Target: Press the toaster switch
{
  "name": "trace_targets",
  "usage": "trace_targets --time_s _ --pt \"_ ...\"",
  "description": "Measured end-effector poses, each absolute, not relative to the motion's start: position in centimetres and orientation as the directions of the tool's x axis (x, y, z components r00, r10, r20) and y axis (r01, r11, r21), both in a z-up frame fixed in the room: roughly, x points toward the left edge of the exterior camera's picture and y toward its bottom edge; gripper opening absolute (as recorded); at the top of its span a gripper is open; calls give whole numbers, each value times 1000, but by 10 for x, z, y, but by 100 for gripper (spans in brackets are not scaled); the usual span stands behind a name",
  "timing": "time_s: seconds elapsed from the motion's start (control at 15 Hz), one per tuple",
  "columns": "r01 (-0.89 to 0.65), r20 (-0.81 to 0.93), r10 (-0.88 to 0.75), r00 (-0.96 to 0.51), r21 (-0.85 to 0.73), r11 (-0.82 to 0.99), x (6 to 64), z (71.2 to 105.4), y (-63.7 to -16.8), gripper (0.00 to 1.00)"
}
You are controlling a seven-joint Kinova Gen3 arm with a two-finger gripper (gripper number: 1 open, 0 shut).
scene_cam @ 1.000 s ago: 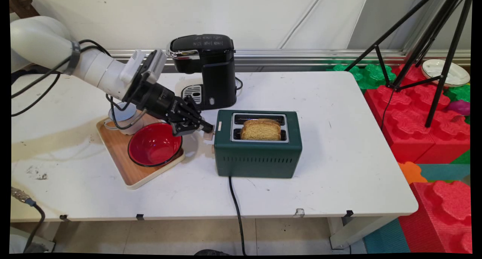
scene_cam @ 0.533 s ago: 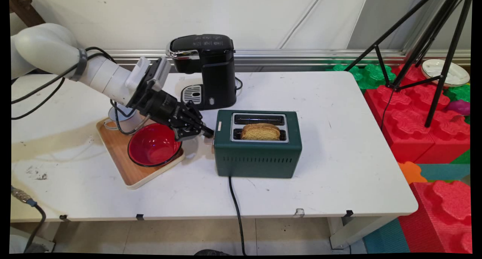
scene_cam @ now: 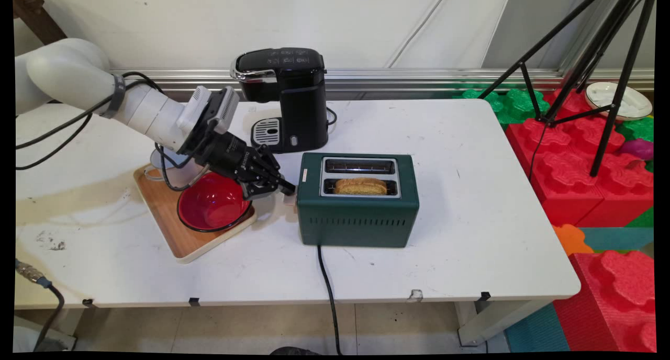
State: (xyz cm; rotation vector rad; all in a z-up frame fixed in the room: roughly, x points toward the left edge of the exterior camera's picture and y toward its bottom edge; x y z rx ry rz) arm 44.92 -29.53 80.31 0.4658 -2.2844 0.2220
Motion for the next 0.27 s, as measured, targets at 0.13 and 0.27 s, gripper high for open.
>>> trace_targets --time_s 0.13,0.27 --pt "-398 727 -263 -634 -15 917 450 801 -295 0" --pt "-398 724 -264 -638 -17 917 450 799 -296 0"
